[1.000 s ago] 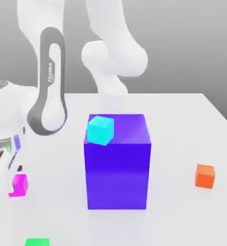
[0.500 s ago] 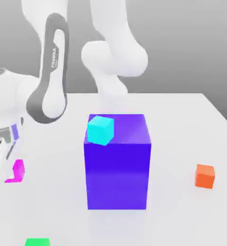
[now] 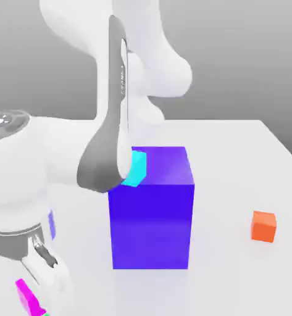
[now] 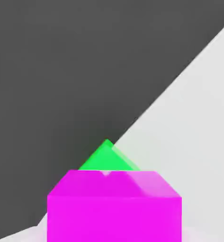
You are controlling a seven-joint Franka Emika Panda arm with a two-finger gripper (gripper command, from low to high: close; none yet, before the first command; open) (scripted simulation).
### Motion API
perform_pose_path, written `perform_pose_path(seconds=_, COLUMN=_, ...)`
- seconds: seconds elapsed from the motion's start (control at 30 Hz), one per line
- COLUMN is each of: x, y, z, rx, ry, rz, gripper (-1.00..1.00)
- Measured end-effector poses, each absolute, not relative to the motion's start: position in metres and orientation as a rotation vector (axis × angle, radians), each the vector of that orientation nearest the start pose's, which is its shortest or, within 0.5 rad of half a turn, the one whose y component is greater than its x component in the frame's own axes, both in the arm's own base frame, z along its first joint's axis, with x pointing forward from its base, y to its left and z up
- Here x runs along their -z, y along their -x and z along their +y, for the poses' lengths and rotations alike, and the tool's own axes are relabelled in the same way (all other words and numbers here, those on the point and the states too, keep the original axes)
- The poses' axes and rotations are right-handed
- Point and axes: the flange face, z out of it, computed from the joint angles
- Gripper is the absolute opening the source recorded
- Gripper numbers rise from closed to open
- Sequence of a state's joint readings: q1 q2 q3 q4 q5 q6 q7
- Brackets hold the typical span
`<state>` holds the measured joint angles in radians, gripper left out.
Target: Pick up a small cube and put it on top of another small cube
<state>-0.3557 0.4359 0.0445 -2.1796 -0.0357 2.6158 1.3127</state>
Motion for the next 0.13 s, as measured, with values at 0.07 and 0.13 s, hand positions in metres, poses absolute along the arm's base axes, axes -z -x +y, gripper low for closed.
perform_pose_path(seconds=0.07, x=-0.1872, y=-0.5339, z=-0.1704, rx=0.001, ry=2.191, rz=2.250, gripper=1.00)
perform_pose_path(seconds=0.13, x=-0.1872, y=-0.5339, z=-0.1704, rx=0.001, ry=2.191, rz=2.250, gripper=1.00)
